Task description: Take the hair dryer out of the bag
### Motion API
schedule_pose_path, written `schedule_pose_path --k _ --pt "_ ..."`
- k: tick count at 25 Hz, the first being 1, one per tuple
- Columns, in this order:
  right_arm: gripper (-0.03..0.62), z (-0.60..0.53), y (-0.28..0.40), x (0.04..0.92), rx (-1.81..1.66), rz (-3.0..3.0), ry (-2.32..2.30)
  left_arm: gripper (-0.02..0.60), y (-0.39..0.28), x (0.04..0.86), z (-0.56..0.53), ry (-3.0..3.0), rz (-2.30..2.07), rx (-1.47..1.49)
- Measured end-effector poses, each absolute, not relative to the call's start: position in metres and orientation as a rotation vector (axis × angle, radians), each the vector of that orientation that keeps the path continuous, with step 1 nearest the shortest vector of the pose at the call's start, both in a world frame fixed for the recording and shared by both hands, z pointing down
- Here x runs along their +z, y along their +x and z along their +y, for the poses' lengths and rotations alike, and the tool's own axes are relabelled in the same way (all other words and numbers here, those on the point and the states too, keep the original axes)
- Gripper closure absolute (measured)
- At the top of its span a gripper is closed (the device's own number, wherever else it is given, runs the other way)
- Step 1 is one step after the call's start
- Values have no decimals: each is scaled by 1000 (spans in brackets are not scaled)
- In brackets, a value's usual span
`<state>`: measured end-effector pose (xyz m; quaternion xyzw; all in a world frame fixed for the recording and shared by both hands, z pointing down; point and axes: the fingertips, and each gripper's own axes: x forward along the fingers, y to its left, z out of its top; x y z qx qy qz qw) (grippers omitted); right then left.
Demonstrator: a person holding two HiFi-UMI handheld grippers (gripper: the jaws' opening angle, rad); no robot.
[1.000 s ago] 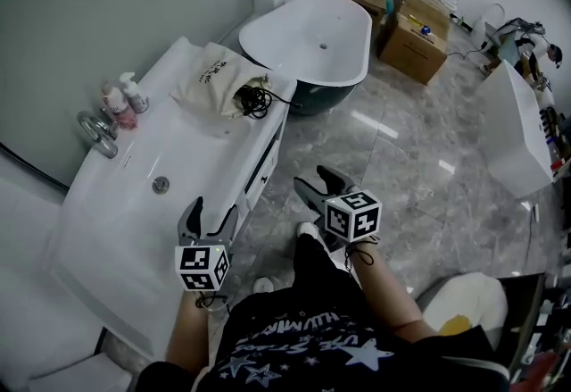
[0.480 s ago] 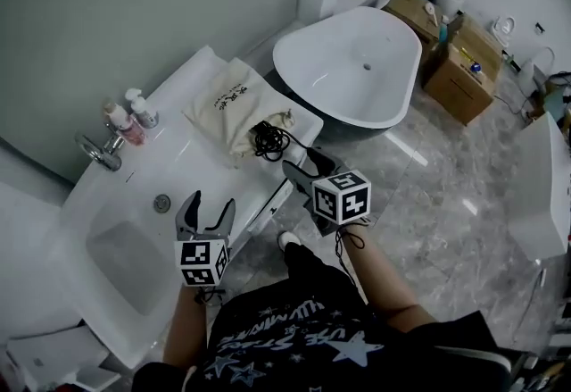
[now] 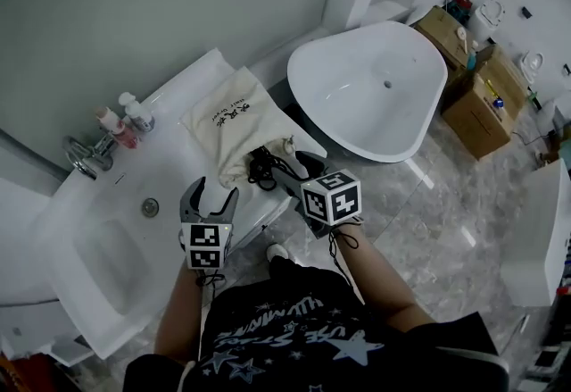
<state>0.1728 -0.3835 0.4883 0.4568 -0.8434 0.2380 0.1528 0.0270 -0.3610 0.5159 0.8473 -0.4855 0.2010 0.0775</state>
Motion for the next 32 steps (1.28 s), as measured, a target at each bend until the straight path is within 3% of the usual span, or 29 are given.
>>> schedule_pose_path --k 4,10,14,17,32 --pt "322 -402 168 502 711 -2408 1199 323 39 532 -383 2512 -1514 700" --pt "321 -414 149 524 807 -2385 988 353 46 564 -405 2411 -1545 822" --pt "318 -424 140 537 802 -2335 904 479 37 566 -416 2357 -1598 824" --pt "318 -434 133 546 801 -2300 858 511 40 561 -420 2361 -1569 772" --pt "292 -479 96 603 760 -2095 737 520 44 555 -422 2335 -1531 667"
